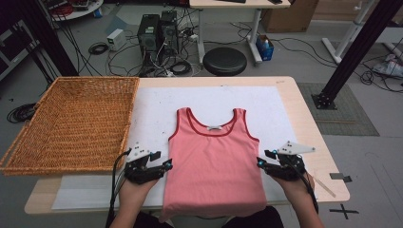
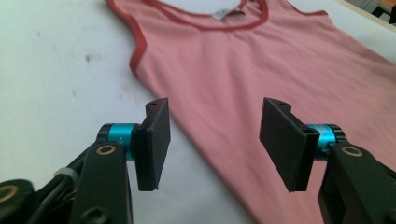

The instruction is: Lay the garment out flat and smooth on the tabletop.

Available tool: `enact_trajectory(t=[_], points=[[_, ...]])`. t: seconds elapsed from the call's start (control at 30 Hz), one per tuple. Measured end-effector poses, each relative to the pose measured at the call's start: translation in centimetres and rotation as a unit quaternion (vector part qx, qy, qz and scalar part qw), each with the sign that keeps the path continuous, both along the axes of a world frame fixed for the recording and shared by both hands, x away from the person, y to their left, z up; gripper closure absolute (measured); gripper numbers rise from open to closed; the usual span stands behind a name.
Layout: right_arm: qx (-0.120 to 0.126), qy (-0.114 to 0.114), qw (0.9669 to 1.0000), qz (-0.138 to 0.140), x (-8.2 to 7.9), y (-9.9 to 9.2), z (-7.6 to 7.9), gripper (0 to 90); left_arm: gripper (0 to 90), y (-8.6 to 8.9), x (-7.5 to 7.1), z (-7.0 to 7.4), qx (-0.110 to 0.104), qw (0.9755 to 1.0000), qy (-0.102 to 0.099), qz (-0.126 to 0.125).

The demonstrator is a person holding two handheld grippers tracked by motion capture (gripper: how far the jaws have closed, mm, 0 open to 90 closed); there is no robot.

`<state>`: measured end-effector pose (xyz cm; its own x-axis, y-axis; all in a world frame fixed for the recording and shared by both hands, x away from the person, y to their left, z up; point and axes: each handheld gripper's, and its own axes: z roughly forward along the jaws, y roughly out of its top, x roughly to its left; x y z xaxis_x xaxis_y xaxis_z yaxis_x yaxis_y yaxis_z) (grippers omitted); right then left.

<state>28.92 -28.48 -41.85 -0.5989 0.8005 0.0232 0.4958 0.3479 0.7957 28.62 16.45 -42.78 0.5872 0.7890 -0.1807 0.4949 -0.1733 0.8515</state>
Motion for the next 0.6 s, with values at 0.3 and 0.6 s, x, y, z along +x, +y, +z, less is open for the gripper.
enact_trajectory(t=[0.3,0.6], points=[[0.009,-0.023,0.9997,0.009,3.9,-0.2,0.5,38.2,36.8,-0.6,4.0,0.9,0.003,0.9997,-0.01,-0.023],[0.029,-0.035,0.9987,0.025,5.1,-1.9,1.2,25.7,27.5,-0.9,4.6,1.6,-0.01,0.999,-0.015,-0.042]])
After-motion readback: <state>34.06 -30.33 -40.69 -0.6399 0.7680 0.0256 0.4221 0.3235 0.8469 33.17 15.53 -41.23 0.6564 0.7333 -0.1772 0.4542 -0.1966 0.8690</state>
